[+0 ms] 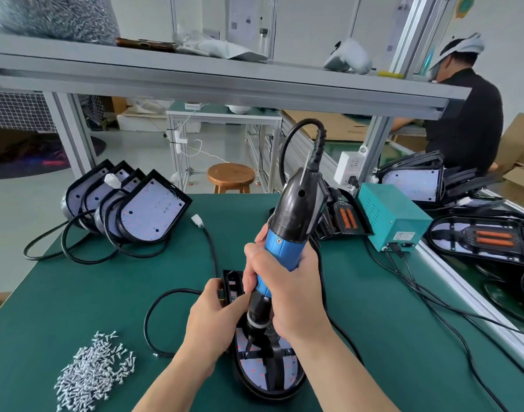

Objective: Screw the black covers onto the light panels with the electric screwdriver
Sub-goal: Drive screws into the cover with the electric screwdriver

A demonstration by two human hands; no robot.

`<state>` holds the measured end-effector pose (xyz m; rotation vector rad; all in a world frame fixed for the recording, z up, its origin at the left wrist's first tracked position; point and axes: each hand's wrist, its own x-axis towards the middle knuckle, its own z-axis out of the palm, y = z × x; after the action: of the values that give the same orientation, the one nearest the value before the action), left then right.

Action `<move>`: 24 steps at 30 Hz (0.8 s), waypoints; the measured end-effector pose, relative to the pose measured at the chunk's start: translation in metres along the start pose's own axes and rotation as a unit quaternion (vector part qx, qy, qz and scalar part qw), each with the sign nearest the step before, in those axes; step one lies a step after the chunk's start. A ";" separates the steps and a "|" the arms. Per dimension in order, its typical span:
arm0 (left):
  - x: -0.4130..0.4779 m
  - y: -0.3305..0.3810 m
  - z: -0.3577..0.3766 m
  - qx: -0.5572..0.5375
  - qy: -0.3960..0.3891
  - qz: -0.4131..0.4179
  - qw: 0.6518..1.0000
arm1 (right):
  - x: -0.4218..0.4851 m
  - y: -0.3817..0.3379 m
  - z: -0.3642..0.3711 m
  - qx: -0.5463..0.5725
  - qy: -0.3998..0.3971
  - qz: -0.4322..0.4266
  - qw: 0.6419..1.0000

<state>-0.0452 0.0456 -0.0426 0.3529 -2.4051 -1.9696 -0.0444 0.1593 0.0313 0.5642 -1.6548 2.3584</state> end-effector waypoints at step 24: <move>0.003 0.002 -0.003 0.034 -0.008 0.013 0.999 | 0.041 -0.030 -0.039 0.266 0.119 0.061 0.955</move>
<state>-0.0483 0.0426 -0.0408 0.3067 -2.4777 -1.8903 -0.0775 0.2047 0.0630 0.2427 -0.9702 2.8390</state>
